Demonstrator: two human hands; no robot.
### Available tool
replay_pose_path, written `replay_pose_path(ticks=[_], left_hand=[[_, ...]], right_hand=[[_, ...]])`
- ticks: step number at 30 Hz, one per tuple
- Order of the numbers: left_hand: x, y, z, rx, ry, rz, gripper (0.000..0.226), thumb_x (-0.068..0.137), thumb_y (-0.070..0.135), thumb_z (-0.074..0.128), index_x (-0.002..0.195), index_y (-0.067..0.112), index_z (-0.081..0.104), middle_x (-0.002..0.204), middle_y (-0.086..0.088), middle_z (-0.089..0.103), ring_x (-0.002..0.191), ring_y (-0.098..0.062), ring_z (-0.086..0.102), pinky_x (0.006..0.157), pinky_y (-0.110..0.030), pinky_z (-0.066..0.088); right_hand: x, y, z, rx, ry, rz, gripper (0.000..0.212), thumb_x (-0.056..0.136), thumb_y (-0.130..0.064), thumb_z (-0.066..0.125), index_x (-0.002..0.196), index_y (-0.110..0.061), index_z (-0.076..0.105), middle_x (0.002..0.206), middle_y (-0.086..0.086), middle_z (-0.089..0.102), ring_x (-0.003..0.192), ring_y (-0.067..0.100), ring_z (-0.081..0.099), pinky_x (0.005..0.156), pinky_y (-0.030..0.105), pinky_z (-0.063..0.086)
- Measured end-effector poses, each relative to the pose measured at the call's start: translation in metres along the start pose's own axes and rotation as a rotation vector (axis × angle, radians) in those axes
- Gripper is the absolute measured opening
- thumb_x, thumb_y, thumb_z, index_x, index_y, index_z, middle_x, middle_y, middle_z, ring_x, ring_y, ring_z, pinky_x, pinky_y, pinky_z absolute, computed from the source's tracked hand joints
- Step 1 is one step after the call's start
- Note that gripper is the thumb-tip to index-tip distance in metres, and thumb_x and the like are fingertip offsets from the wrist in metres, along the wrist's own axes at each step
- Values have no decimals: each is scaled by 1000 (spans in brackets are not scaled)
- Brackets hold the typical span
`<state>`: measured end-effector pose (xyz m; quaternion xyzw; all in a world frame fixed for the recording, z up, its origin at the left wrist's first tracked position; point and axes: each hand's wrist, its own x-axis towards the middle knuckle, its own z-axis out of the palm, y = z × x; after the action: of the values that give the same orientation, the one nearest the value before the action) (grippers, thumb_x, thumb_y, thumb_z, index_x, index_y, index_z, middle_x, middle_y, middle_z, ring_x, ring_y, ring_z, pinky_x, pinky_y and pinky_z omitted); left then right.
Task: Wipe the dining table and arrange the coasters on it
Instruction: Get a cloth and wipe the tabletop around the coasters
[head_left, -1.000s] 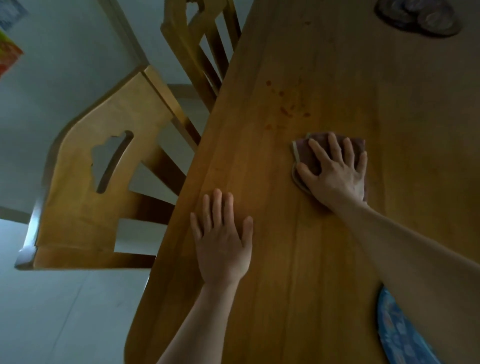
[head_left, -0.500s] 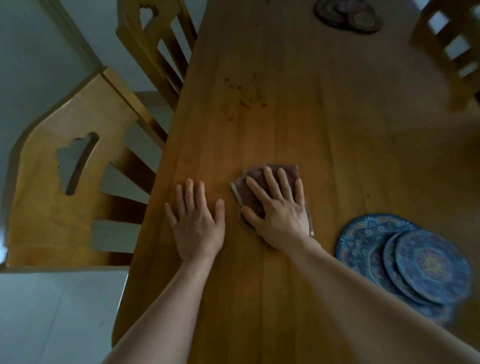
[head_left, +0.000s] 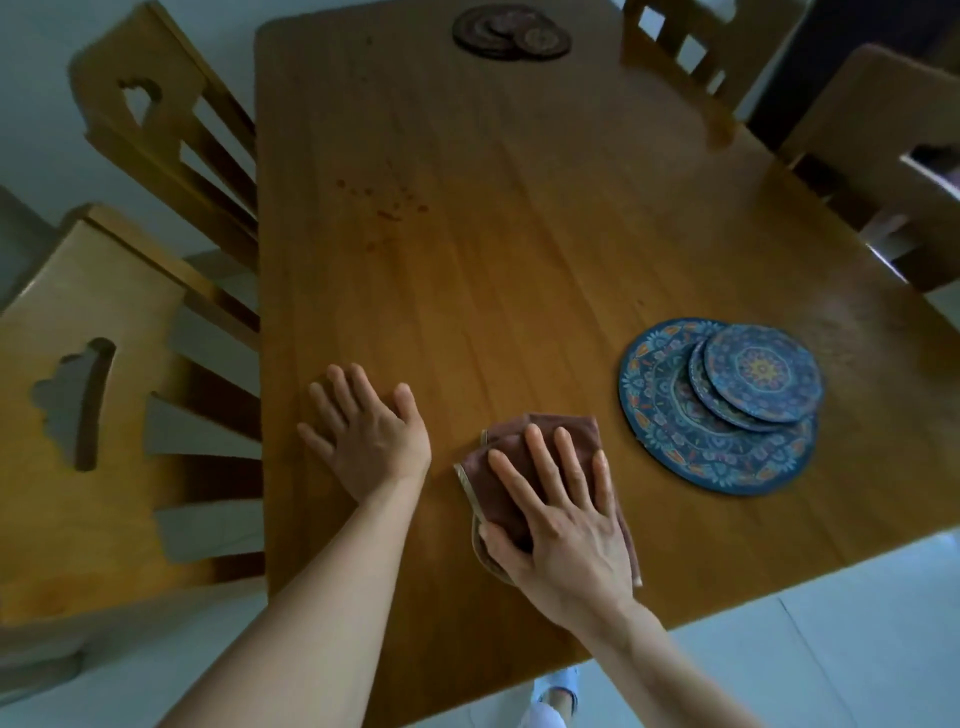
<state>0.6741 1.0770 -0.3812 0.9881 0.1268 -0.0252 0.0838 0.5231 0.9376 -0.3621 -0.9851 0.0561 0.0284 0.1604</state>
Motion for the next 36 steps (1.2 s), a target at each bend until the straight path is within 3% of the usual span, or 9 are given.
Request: replay_pose_path(ticks=[7, 14, 20, 22, 25, 28, 31, 36], left_hand=[[-5, 1, -6, -34, -46, -1, 71, 98, 59, 11, 157, 22, 4, 165, -4, -4, 151, -25, -10, 120, -54, -5], [-5, 0, -12, -85, -107, 40, 66, 100, 53, 10, 157, 22, 0, 165, -1, -7, 150, -26, -16, 118, -56, -8], [3, -10, -25, -104, -300, 197, 60, 103, 45, 15, 156, 26, -6, 163, 0, -17, 148, -23, -23, 115, -49, -19], [23, -16, -31, -147, -369, 361, 58, 104, 39, 24, 157, 28, 3, 164, 2, -11, 149, -18, -18, 117, -42, -16], [72, -29, -41, -186, -465, 754, 52, 104, 34, 36, 153, 32, 22, 165, 8, 2, 150, -12, -10, 120, -36, -10], [113, -46, -41, -28, -530, 1062, 56, 103, 45, 33, 155, 35, 12, 164, 11, -7, 149, -9, -16, 117, -34, -14], [121, -51, -37, 93, -553, 1149, 61, 103, 49, 26, 155, 36, -3, 162, 10, -19, 146, -11, -24, 115, -34, -19], [123, -46, -40, 164, -616, 1154, 65, 103, 49, 27, 154, 36, -11, 159, 9, -27, 143, -12, -31, 115, -37, -20]], right_hand=[[19, -15, 6, -20, 18, 72, 67, 90, -67, 30, 152, -45, 18, 164, -3, 6, 151, 24, -4, 119, 54, -2], [74, -31, 6, -73, 37, 203, 69, 90, -71, 23, 152, -46, 8, 164, -5, -4, 150, 21, -14, 119, 51, -9], [93, -39, 5, -29, 37, 329, 69, 86, -73, 21, 151, -50, 11, 163, -11, -5, 149, 15, -16, 118, 44, -17], [92, -47, 5, 18, 33, 398, 67, 87, -72, 22, 150, -50, 11, 163, -12, -6, 149, 14, -16, 118, 43, -18], [80, -70, 12, 60, 33, 530, 66, 90, -70, 24, 151, -50, 8, 162, -12, -12, 148, 13, -20, 118, 45, -15], [59, -96, 22, 45, 45, 596, 70, 85, -73, 10, 151, -49, 0, 160, -12, -19, 146, 14, -25, 118, 46, -15], [45, -115, 29, 38, 43, 655, 69, 87, -72, 9, 151, -49, -3, 159, -12, -23, 145, 14, -29, 118, 46, -17], [39, -138, 37, 45, 71, 736, 71, 84, -73, 5, 150, -49, -5, 160, -10, -22, 144, 15, -29, 117, 46, -18]])
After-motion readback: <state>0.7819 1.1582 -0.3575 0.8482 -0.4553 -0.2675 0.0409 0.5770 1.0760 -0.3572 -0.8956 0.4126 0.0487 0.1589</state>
